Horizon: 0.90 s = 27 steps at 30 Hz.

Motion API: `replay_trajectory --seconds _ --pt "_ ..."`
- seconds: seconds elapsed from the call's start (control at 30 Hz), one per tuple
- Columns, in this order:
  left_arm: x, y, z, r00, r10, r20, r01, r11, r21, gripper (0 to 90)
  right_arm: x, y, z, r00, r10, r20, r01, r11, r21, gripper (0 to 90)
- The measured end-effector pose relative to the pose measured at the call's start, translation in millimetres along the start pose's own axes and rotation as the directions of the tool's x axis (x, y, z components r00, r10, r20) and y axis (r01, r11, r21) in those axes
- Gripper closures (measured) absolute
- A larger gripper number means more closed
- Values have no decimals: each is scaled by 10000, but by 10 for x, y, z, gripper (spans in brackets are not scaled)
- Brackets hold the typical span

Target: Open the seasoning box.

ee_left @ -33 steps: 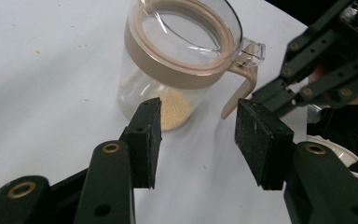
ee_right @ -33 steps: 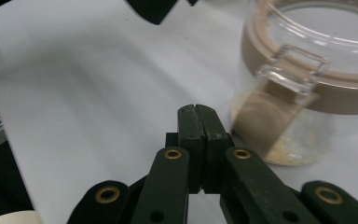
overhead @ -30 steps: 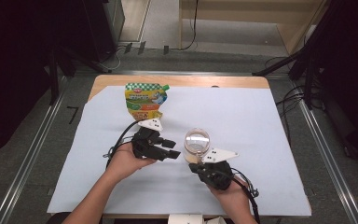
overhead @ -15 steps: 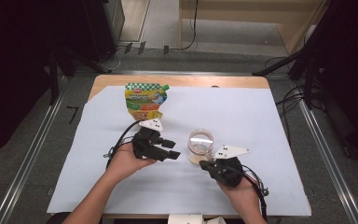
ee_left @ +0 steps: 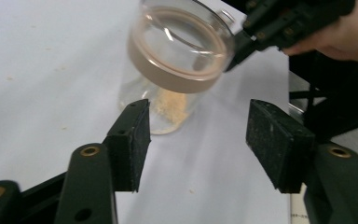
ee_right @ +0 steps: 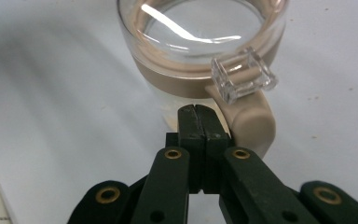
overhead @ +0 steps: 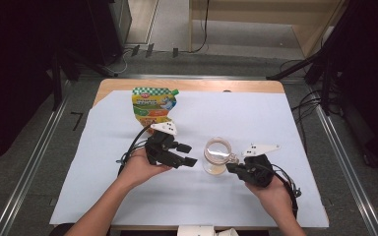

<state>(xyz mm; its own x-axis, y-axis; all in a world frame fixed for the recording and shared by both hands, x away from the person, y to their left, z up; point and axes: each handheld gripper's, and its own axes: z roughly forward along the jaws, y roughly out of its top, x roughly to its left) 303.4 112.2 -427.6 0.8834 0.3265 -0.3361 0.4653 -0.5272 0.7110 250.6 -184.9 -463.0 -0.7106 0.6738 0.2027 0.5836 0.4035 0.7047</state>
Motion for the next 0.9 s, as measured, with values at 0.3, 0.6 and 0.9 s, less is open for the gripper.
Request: replay_trajectory --seconds 0.3,0.6,0.9 --pt "58 179 176 9994 285 175 -285 9996 -4 319 -301 31 -13 9998 199 -66 -199 9998 74 900" --pt "111 300 421 9974 437 567 -454 9986 290 209 -454 70 -103 9997 219 65 -218 9996 -196 900" --pt "97 338 607 9938 1107 81 -1109 9934 279 187 -477 53 -192 9934 742 874 -704 9965 -449 900"
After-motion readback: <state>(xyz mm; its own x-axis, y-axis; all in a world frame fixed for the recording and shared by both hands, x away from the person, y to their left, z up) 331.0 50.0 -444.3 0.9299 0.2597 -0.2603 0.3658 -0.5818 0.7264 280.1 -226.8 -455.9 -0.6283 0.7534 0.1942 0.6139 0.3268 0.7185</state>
